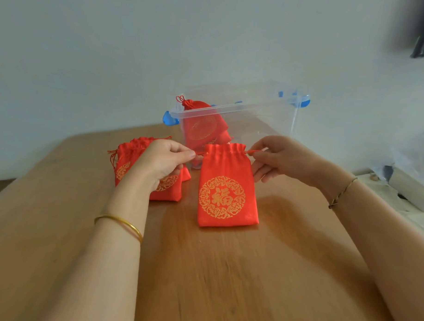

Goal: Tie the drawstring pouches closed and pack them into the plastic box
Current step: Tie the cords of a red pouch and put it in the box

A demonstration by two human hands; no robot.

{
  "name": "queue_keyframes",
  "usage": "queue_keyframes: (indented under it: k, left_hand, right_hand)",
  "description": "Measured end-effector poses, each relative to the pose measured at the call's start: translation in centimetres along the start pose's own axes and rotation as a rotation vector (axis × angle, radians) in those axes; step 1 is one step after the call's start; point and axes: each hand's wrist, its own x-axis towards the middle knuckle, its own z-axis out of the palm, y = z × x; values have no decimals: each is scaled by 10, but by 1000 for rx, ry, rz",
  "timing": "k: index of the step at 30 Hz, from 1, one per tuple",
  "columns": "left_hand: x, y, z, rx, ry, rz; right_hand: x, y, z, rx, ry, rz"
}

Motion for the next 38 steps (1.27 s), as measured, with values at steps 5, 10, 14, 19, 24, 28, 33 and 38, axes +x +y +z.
queue_keyframes:
  k: [5,10,14,19,24,28,33,38]
  left_hand:
    - [3,-8,-9,-57,36,-37]
    - [2,-9,-11,-60,92,-17]
    - [6,-12,-18,-144,192,-111]
    - [5,-6,-21,-541,210,-195]
    - [-6,27,-11,-885,-106,39]
    - [-15,54,9,-753,-183,162]
    - [-14,56,17,-457,-215,230]
    - [-14,52,19,-217,-164,284]
  right_hand:
    - [-2,5,-8,-38,41,58]
    - [-3,7,-11,217,0,159]
    - [0,12,-16,660,79,389]
    - [1,8,-13,712,230,404]
    - [-5,-16,-5,466,273,53]
    - [-2,-46,4,254,272,-180]
    - [10,-74,11,65,291,-333]
    - [18,-77,22,74,254,-404]
